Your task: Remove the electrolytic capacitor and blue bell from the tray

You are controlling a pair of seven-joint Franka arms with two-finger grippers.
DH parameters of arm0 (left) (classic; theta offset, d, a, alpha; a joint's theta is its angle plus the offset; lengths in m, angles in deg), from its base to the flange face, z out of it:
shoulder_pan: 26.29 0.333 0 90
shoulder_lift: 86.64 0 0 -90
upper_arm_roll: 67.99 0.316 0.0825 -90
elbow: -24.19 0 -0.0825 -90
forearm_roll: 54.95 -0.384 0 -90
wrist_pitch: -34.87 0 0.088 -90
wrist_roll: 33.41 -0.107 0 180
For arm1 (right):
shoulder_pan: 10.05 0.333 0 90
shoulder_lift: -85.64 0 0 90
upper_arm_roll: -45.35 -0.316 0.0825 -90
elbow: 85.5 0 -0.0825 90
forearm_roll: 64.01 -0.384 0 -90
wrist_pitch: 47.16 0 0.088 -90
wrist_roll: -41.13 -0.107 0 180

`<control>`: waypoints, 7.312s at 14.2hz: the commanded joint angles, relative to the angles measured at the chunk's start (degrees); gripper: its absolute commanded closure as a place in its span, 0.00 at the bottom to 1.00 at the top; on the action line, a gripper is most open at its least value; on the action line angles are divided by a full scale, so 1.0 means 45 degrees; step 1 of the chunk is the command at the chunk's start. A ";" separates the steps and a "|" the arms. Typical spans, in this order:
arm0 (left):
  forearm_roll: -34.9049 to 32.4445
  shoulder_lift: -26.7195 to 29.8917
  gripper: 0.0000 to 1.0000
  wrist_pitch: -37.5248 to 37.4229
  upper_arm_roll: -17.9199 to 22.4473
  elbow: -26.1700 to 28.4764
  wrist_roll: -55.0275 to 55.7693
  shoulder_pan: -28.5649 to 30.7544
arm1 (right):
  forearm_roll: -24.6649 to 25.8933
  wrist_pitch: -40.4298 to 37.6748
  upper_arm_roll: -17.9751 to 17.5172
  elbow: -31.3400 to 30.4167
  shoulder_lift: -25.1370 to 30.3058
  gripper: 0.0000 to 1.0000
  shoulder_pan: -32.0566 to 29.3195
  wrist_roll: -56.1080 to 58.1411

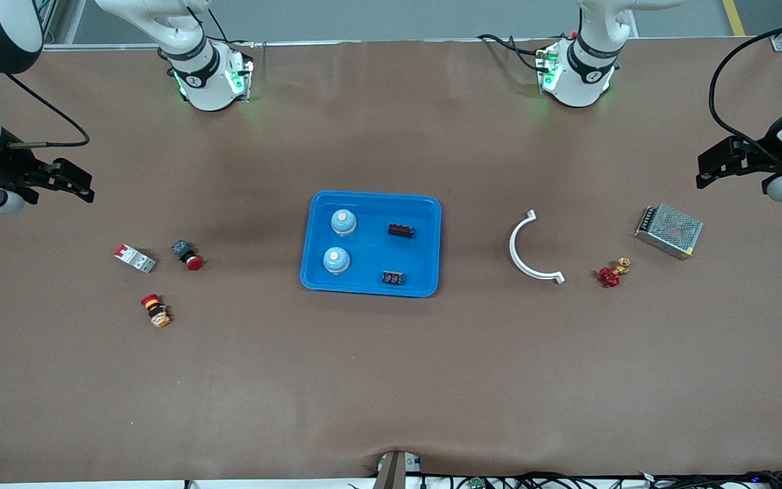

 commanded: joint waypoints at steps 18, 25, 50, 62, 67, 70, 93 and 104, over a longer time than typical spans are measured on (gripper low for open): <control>0.0226 -0.0538 0.00 0.0128 -0.0052 0.0260 0.2920 -0.0137 | -0.0115 -0.0028 -0.0050 -0.0104 0.0140 0.00 -0.0016 -0.0072; 0.1512 -0.1125 0.00 0.2117 -0.1145 0.1665 1.0893 -0.1056 | -0.0057 0.0049 -0.0050 -0.0085 0.0121 0.00 -0.0016 -0.0053; -0.1256 -0.7254 0.00 0.8136 -0.2963 0.0714 2.8497 -0.5214 | -0.1404 -0.1826 -0.0207 0.1225 -0.1109 0.00 0.3104 -0.3423; -0.2313 -0.9776 0.00 0.9542 -0.2845 -0.1241 2.9538 -0.6427 | -0.1870 0.1805 -0.0207 -0.1022 -0.2514 0.00 0.5882 -0.7413; -0.2470 -1.0401 0.00 1.0673 -0.2125 -0.1281 2.9305 -0.7226 | -0.2283 0.3890 -0.0207 -0.2521 -0.2731 0.00 0.6194 -0.7865; -0.2470 -1.0714 0.00 1.0890 -0.2064 -0.1437 2.8913 -0.7423 | -0.2283 0.5419 -0.0207 -0.3502 -0.2887 0.00 0.6584 -0.7904; -0.1383 -0.8981 1.00 0.7085 -0.2377 -0.1614 2.2891 -0.7054 | -0.2186 0.8839 -0.0187 -0.3073 -0.6382 0.00 0.9280 -1.0541; 0.0401 -0.2007 1.00 0.6652 -0.4134 0.6155 0.8806 -0.2544 | -0.2088 0.8819 -0.0187 -0.2702 -0.7047 0.00 0.9593 -1.0541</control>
